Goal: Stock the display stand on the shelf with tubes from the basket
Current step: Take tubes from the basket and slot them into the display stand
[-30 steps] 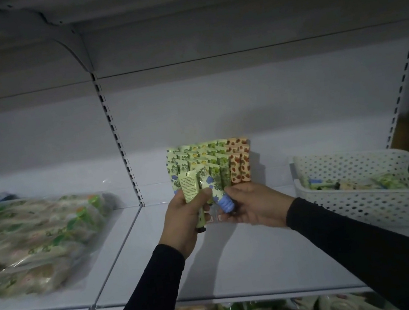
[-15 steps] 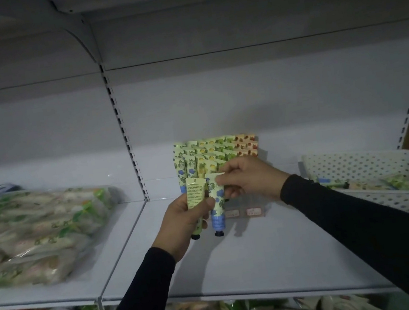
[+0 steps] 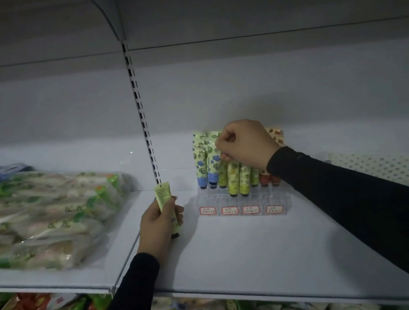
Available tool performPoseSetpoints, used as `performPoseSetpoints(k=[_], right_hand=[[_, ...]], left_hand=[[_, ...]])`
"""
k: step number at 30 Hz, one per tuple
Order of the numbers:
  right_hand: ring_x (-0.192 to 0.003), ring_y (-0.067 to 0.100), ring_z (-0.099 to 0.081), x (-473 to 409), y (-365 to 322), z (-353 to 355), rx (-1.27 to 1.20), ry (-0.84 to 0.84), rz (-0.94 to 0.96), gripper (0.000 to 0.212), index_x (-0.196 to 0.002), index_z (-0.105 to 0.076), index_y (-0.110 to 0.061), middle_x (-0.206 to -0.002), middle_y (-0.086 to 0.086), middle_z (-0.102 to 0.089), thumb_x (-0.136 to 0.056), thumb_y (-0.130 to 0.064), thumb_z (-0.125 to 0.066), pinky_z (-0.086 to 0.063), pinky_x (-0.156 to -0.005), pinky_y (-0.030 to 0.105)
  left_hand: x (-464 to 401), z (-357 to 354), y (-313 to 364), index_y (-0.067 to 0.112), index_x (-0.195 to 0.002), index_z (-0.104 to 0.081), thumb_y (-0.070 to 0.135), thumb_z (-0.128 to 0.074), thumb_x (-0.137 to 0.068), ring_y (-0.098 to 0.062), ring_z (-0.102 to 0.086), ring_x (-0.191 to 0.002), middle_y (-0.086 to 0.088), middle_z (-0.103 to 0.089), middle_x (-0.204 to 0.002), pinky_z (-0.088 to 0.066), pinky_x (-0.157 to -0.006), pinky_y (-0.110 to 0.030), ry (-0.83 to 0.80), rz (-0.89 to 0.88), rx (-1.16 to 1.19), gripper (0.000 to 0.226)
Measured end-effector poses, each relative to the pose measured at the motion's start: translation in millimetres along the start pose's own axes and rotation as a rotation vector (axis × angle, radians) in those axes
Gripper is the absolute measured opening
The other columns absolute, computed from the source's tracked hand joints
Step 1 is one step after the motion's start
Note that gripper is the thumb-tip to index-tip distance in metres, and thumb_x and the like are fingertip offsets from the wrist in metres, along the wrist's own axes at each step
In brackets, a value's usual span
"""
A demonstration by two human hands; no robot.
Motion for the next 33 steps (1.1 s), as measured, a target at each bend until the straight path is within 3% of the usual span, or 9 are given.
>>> performPoseSetpoints(k=[3,13,33], right_hand=[[-0.066,0.014,-0.07,-6.2,-1.2,-9.7,0.094,0.001,0.024,0.02,-0.076,-0.068,-0.004,-0.069,-0.001,-0.071,-0.09,-0.016,-0.059,-0.059,-0.073,0.037],[-0.073,0.021,-0.07,-5.6,7.3,-43.5,0.106,-0.021,-0.001,0.019,-0.08,-0.066,-0.003,-0.078,0.005,-0.07,-0.091,-0.016,-0.058,-0.058,-0.072,0.042],[-0.071,0.026,-0.062,-12.4,6.7,-55.3,0.221,-0.003,0.048,0.029,-0.076,-0.065,0.003,-0.076,0.016,-0.068,-0.091,-0.022,-0.061,-0.047,-0.064,0.029]], left_hand=[[-2.2,2.7,-5.5,0.01,-0.095,-0.068,0.021,-0.056,-0.1,-0.017,-0.057,-0.06,-0.005,-0.067,-0.073,-0.046,-0.061,-0.033,0.013,-0.001,0.049,0.017],[-3.7,1.9,-7.3,0.007,-0.099,-0.067,0.02,-0.056,-0.099,-0.018,-0.055,-0.058,-0.005,-0.067,-0.071,-0.044,-0.058,-0.032,0.007,0.045,0.079,0.017],[-3.3,1.1,-7.0,0.008,-0.097,-0.068,0.021,-0.057,-0.099,-0.016,-0.054,-0.056,-0.004,-0.067,-0.069,-0.041,-0.049,-0.027,0.009,0.064,0.088,0.017]])
Point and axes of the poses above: each hand's wrist, its own x-axis away from the middle knuckle, its own z-axis out of the back of the hand, y = z × x, the point moved 2 cm from there along -x, towards the middle knuckle
